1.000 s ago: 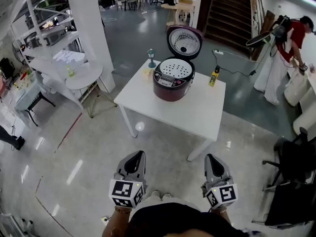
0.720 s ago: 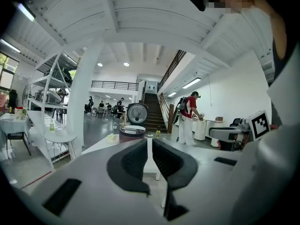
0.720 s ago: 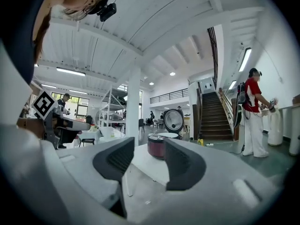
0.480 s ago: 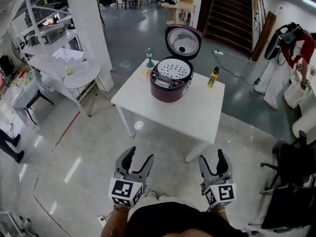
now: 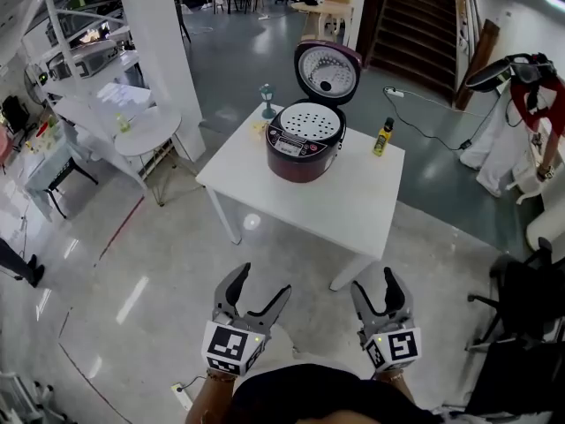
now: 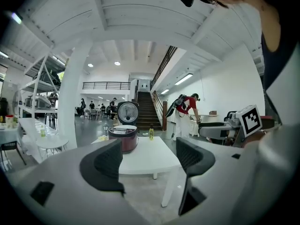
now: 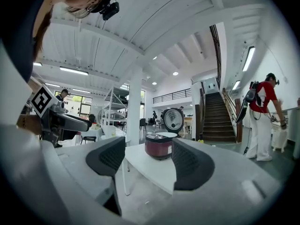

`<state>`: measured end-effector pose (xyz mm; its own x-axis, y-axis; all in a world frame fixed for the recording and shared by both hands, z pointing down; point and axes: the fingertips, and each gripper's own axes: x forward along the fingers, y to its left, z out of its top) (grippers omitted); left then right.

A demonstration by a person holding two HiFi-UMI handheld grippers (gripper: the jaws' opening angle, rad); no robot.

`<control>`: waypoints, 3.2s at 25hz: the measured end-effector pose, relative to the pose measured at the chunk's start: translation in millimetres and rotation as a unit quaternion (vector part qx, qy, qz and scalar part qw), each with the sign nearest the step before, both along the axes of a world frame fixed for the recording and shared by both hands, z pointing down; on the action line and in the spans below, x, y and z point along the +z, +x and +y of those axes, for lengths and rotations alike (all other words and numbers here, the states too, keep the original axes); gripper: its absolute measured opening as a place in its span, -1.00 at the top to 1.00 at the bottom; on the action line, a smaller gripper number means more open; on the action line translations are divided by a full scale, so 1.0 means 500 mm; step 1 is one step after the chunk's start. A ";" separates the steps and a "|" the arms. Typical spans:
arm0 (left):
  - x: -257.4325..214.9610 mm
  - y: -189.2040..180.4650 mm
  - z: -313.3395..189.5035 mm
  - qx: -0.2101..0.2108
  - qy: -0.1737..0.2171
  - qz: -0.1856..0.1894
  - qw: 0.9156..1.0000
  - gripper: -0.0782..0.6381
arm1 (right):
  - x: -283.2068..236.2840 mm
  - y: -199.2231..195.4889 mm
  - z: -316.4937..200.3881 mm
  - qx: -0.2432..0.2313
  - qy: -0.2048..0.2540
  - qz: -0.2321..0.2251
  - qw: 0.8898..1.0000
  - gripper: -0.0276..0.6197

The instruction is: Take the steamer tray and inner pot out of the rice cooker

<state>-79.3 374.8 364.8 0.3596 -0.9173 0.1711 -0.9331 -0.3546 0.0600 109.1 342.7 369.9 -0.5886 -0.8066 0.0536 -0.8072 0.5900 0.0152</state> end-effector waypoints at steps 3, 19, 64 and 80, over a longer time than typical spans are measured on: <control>0.012 -0.008 0.001 -0.005 -0.010 0.000 1.000 -0.18 | -0.004 0.011 -0.008 0.004 0.001 -0.022 1.000 -0.02; -0.026 -0.125 -0.215 -0.083 0.043 0.053 0.994 -0.18 | -0.004 -0.026 -0.195 0.005 0.017 -0.043 0.999 -0.01; 0.080 -0.294 -1.079 0.043 -0.094 -0.058 0.993 -0.21 | 0.074 -0.178 -1.037 0.150 -0.076 0.099 0.981 -0.01; 0.191 -0.218 -1.293 0.166 -0.224 -0.140 0.950 -0.29 | 0.177 -0.228 -1.223 0.084 -0.172 0.297 0.936 -0.01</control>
